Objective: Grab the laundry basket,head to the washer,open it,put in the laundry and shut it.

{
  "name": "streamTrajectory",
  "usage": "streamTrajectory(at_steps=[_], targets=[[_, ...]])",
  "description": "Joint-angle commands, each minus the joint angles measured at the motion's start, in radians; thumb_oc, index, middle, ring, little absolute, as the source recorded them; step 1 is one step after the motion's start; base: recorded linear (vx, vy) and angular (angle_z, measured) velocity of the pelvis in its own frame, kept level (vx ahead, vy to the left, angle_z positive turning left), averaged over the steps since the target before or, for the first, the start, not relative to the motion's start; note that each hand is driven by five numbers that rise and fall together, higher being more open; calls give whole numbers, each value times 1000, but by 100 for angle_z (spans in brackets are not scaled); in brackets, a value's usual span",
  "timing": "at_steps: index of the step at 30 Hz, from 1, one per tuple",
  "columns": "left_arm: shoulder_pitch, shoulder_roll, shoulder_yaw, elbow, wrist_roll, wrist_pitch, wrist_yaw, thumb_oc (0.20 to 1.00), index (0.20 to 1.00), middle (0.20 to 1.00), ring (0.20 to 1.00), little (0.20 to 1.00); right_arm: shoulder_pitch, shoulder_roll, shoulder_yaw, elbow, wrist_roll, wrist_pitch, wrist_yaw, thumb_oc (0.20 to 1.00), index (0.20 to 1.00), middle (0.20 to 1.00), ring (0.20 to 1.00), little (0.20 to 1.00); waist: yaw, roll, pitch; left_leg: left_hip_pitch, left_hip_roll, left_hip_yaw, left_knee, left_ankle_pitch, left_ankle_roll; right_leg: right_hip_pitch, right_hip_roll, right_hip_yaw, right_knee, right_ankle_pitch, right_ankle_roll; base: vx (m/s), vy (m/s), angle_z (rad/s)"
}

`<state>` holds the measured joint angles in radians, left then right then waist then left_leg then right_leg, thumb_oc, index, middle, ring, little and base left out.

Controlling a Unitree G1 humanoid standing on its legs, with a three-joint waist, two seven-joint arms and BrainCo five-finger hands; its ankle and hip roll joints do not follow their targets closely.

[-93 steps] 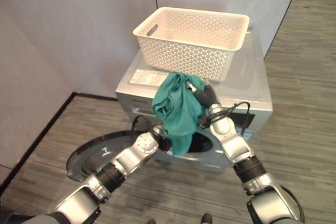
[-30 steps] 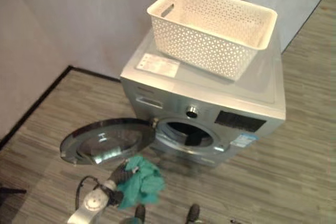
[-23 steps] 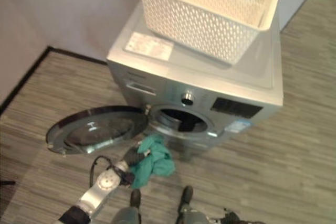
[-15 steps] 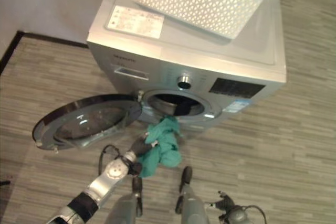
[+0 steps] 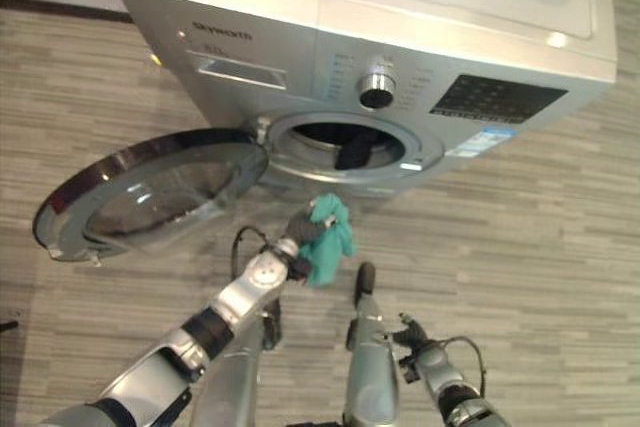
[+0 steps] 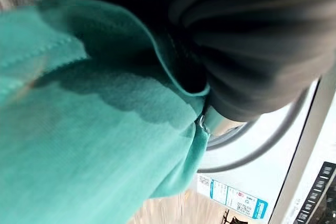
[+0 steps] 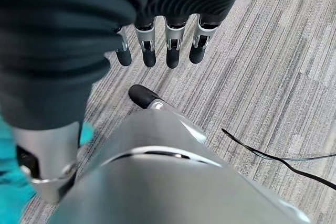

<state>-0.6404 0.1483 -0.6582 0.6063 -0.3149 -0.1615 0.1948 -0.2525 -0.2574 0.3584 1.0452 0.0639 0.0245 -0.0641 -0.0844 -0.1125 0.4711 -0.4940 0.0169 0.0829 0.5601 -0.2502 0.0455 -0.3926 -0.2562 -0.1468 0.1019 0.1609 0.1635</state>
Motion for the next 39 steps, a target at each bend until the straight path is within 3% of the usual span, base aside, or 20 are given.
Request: streamTrajectory(at_steps=[1, 9, 18, 24, 26, 27, 28, 29, 30, 31, 33, 34, 37, 38, 39], targets=[[-28, -78, -9, -50, -13, -86, 35, 200, 200, 200, 200, 200, 129, -30, 64, -12, -17, 26, -2, 1000, 1000, 1000, 1000, 1000, -9, -40, -89, -28, 9, -27, 76, -122, -37, -118, -103, 64, -37, 6, 51, 1, -122, 25], [-173, -96, 51, -43, -30, -87, 117, 200, 200, 200, 200, 200, 133, -101, 55, -250, -28, 10, -26, 1000, 1000, 1000, 1000, 1000, -77, -52, -124, -255, 67, -71, 145, -116, -73, -343, -57, 57, 68, -37, 28, -29, -166, 16], [-402, -66, 161, 7, -6, -54, 188, 200, 200, 200, 200, 200, 82, -221, -89, -506, -119, 29, -101, 1000, 1000, 1000, 1000, 1000, -146, -50, -199, -491, 106, -91, 175, -104, -88, -629, -7, 103, 179, -78, 2, -22, -53, -2], [-696, 83, 300, 229, -61, -29, 258, 200, 200, 200, 200, 200, 34, -263, -197, -744, -227, 34, -170, 1000, 1000, 1000, 1000, 1000, -207, -57, -224, -588, 152, -98, 205, -109, -102, -752, 40, 121, 232, -95, 0, -3, -47, -15], [-826, 184, 328, 365, -113, -19, 269, 200, 200, 200, 200, 200, 20, -264, -215, -850, -223, 0, -187, 1000, 1000, 1000, 1000, 1000, -235, -55, -227, -609, 179, -96, 219, -115, -112, -786, 61, 125, 244, -94, 1, 33, -68, -18], [-837, 188, 327, 377, -118, -23, 264, 200, 200, 200, 200, 200, 17, -264, -215, -854, -223, 2, -186, 1000, 1000, 1000, 1000, 1000, -236, -55, -226, -613, 181, -96, 221, -116, -112, -790, 63, 126, 246, -95, 0, 54, -93, -23], [-920, 244, 358, 470, -198, -23, 261, 200, 200, 200, 200, 200, 0, -261, -198, -916, -217, -24, -200, 1000, 1000, 1000, 1000, 1000, -249, -55, -223, -619, 198, -93, 227, -120, -117, -807, 75, 125, 249, -93, 2, 58, -75, -26], [-944, 263, 426, 505, -330, -49, 266, 200, 200, 200, 200, 200, -1, -243, -174, -916, -207, -43, -203, 1000, 1000, 1000, 1000, 1000, -248, -57, -216, -621, 205, -91, 228, -118, -118, -812, 82, 128, 248, -92, 3, 59, -75, -28], [-954, 275, 426, 523, -351, -56, 250, 200, 200, 200, 200, 200, -10, -249, -166, -910, -205, -48, -206, 1000, 1000, 1000, 1000, 1000, -252, -54, -214, -621, 209, -90, 230, -120, -119, -813, 86, 129, 249, -92, 3, 89, -67, -21], [-1030, 312, 507, 570, -563, -84, 251, 200, 200, 200, 200, 200, -23, -250, -134, -889, -188, -51, -215, 1000, 1000, 1000, 1000, 1000, -249, -48, -214, -615, 220, -88, 225, -120, -119, -821, 100, 133, 249, -93, 8, 67, -49, -18], [-1086, 352, 514, 597, -635, -96, 228, 200, 200, 200, 200, 200, -42, -264, -118, -877, -179, -52, -217, 1000, 1000, 1000, 1000, 1000, -250, -41, -207, -606, 229, -81, 221, -122, -117, -823, 109, 136, 248, -91, 12, 95, -24, -17], [-1189, 412, 514, 625, -740, -112, 212, 200, 200, 200, 200, 200, -72, -288, -101, -845, -170, -50, -222, 1000, 1000, 1000, 1000, 1000, -245, -30, -191, -588, 242, -66, 213, -123, -112, -821, 122, 140, 247, -86, 17, 130, -20, -19], [-1290, 423, 480, 551, -796, -163, 214, 200, 200, 200, 200, 200, -90, -321, -99, -810, -171, -41, -235, 1000, 1000, 1000, 1000, 1000, -235, -15, -176, -563, 251, -52, 195, -122, -103, -811, 127, 137, 237, -86, 24, 109, -41, -28], [-1366, 391, 420, 367, -822, -258, 221, 200, 200, 200, 200, 200, -65, -359, -114, -805, -179, -28, -233, 1000, 1000, 1000, 1000, 1000, -225, -3, -162, -550, 260, -49, 182, -115, -100, -804, 131, 131, 227, -90, 26, 146, -135, -11], [-1407, 388, 388, 244, -821, -313, 210, 200, 200, 200, 200, 200, -33, -380, -124, -803, -187, -23, -232, 1000, 1000, 1000, 1000, 1000, -223, 3, -161, -548, 264, -49, 180, -110, -101, -803, 134, 129, 227, -91, 27, 180, -174, -1]])
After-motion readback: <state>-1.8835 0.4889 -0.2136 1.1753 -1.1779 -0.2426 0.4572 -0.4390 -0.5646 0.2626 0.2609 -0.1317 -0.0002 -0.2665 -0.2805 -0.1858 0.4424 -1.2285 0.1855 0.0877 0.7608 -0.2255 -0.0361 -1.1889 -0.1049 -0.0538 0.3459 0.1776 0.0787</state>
